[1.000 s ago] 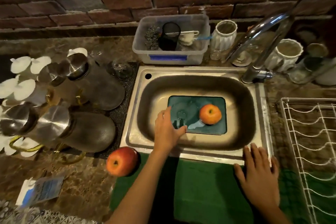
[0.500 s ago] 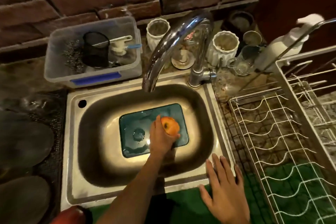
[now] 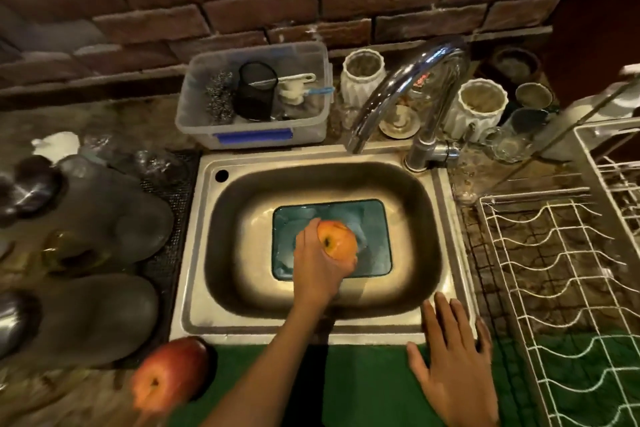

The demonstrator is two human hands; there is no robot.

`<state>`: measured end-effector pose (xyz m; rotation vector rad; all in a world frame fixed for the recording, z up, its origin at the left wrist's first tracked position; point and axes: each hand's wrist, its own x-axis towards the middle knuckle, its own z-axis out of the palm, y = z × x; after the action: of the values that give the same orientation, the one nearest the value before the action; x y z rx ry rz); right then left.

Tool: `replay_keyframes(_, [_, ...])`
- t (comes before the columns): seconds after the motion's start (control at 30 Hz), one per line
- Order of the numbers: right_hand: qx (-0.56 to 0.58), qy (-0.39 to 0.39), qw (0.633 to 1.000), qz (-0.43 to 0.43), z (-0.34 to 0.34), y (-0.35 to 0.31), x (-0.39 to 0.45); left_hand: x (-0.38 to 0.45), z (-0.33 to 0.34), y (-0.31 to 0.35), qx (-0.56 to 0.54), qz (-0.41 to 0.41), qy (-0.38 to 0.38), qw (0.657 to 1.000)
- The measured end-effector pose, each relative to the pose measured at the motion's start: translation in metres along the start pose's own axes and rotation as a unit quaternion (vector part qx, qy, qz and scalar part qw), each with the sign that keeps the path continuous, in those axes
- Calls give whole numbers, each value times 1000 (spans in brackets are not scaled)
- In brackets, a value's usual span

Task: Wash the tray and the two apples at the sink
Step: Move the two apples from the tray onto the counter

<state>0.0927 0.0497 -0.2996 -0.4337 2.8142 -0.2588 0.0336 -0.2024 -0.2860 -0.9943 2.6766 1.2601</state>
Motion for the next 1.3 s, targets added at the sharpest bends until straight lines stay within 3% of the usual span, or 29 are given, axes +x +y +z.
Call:
replay_keyframes(0.23, [-44, 10, 999, 12, 12, 1, 1, -113, -99, -24, -88, 5, 95, 992])
replay_keyframes(0.53, [-84, 46, 995, 16, 25, 6, 2, -253, -153, -136, -37, -172, 195, 965])
replay_keyframes(0.7, [-74, 70, 995, 14, 24, 4, 1, -257, -157, -179, -32, -250, 214, 944])
replay_keyframes(1.13, [-74, 63, 995, 10, 18, 2, -1, -245, -166, -183, -31, -262, 160, 951])
replay_keyframes(1.23, [-95, 50, 994, 7, 22, 5, -1, -239, -181, -171, 40, -239, 235, 941])
replay_keyframes(1.3, [-108, 49, 993, 2, 23, 9, -1, -223, -183, -155, 56, -171, 278, 944])
